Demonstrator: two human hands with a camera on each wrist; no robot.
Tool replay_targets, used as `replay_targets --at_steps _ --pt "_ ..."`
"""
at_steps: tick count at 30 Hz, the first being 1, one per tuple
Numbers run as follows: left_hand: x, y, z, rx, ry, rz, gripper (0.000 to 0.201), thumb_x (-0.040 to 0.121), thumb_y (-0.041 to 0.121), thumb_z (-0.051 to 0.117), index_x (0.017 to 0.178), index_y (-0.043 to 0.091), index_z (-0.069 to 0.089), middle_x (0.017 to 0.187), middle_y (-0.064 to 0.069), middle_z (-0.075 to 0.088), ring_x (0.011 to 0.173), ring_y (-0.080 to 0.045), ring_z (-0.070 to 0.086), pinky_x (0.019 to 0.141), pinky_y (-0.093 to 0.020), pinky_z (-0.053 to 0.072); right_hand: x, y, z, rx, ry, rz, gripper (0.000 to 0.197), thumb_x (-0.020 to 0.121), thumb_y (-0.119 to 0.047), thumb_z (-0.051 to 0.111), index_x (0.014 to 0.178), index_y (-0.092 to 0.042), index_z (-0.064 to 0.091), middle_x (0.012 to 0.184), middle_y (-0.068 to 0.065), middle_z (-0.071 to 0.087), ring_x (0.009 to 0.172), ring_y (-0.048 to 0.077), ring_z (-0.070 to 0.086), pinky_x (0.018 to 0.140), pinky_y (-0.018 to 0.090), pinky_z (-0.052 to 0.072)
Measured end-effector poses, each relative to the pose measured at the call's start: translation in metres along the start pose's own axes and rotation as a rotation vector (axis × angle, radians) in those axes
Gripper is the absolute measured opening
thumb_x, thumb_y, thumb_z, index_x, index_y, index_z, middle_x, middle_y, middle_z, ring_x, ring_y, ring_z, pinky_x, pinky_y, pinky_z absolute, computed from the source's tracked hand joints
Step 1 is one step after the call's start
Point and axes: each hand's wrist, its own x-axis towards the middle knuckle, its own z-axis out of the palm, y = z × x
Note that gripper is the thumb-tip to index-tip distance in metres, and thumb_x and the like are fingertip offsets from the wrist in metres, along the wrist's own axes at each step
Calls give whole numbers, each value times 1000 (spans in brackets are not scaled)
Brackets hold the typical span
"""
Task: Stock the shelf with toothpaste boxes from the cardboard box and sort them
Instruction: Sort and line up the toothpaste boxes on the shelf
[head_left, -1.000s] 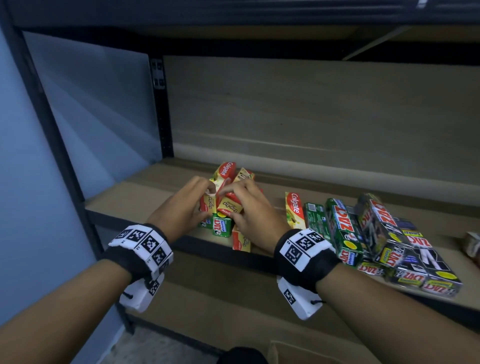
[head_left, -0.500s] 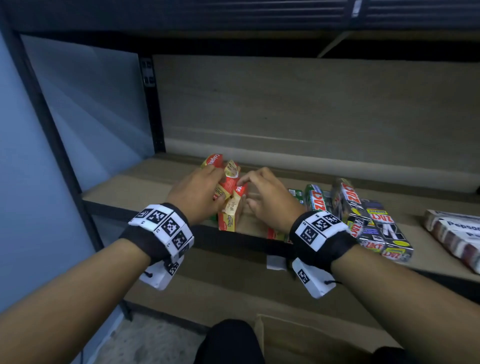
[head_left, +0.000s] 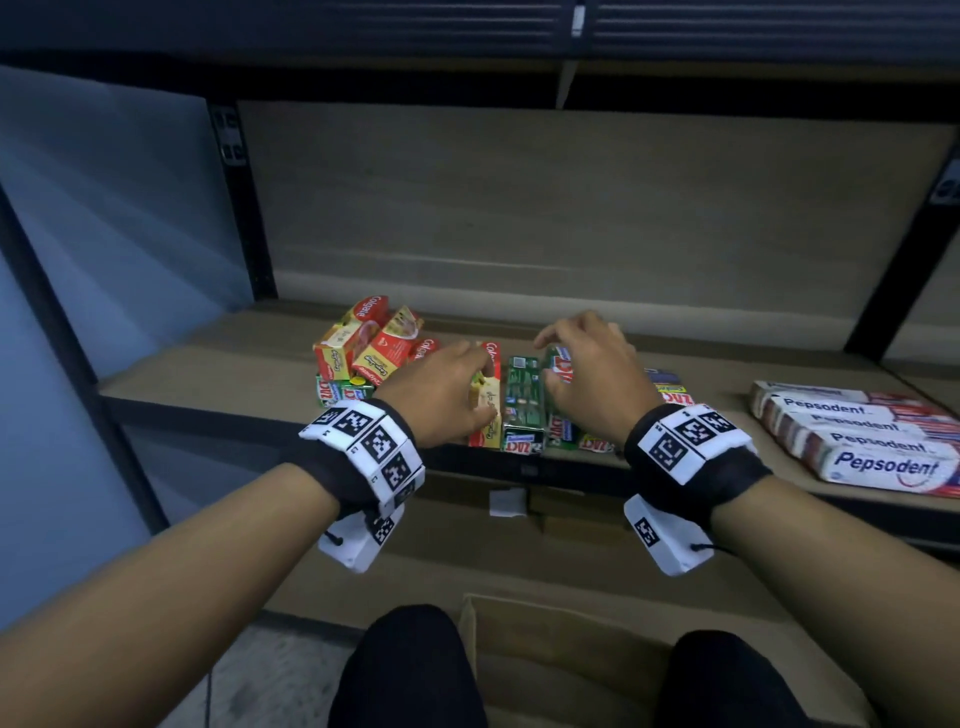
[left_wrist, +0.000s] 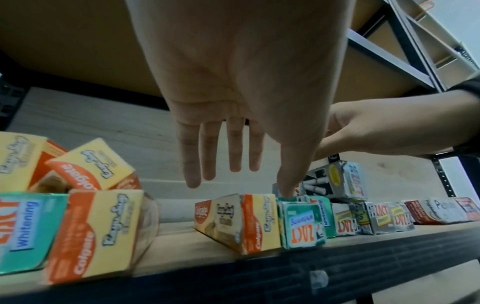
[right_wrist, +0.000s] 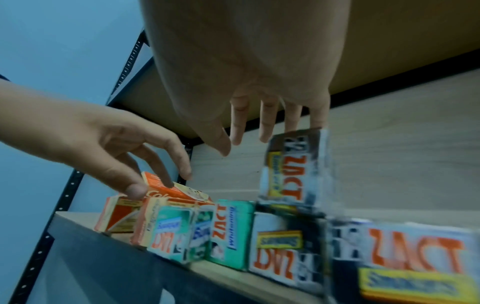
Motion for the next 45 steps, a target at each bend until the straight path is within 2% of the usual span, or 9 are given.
replay_targets --at_steps 3,6,12,18,23,30,35,37,45 --pt "3 11 10 19 -84 23 61 82 43 73 134 26 46 133 6 44 116 -18 53 85 -32 48 -11 22 -9 -96 -27 115 31 86 -39 66 115 -35 56 132 0 48 125 27 42 104 47 38" --pt "6 16 22 44 -141 44 75 79 43 77 143 27 41 145 6 39 128 -19 46 100 -40 45 -21 41 -12 -133 -80 188 35 82 -52 68 112 -38 56 135 2 46 125 30 45 105 50 42" --pt "9 20 39 71 -130 36 79 77 32 82 144 25 41 153 6 30 133 -20 43 98 -35 44 -37 56 -12 80 -74 202 45 78 -48 78 116 -36 56 131 3 43 117 22 53 97 40 51" --pt "0 4 55 -82 6 35 59 69 22 86 114 27 48 132 9 44 116 -18 53 90 -42 52 -48 61 -10 185 -34 125 53 72 -38 86 116 -37 57 132 -1 42 112 16 53 97 30 51" --pt "-3 -6 65 -85 112 84 52 71 20 84 109 28 48 129 11 43 112 -18 55 81 -43 55 -55 65 -3 201 -1 94 63 69 -27 89 121 -37 55 133 -3 40 117 17 54 97 34 54" --pt "-12 -17 62 -162 257 113 49 81 15 75 125 21 55 133 3 58 117 -16 59 93 -40 55 -53 62 7 227 190 97 53 70 -21 89 114 -20 59 118 -1 53 105 10 54 87 13 41" --pt "-14 -30 46 -183 304 79 59 84 19 71 138 27 47 134 -1 60 92 -14 68 75 -36 60 -37 46 13 328 357 58 54 65 -21 91 110 -16 62 111 0 61 102 11 59 88 5 40" --pt "-16 -32 39 -171 344 92 60 83 16 73 138 25 49 133 -1 61 88 -12 67 73 -34 60 -28 35 13 357 371 43 52 66 -21 90 109 -15 63 110 -2 62 100 10 60 88 13 46" --pt "-23 -65 10 -122 465 31 58 80 16 75 133 25 53 128 0 64 109 -19 65 82 -42 56 1 -14 33 416 334 -54 45 67 -19 87 105 -16 64 107 -5 63 97 4 59 84 3 39"
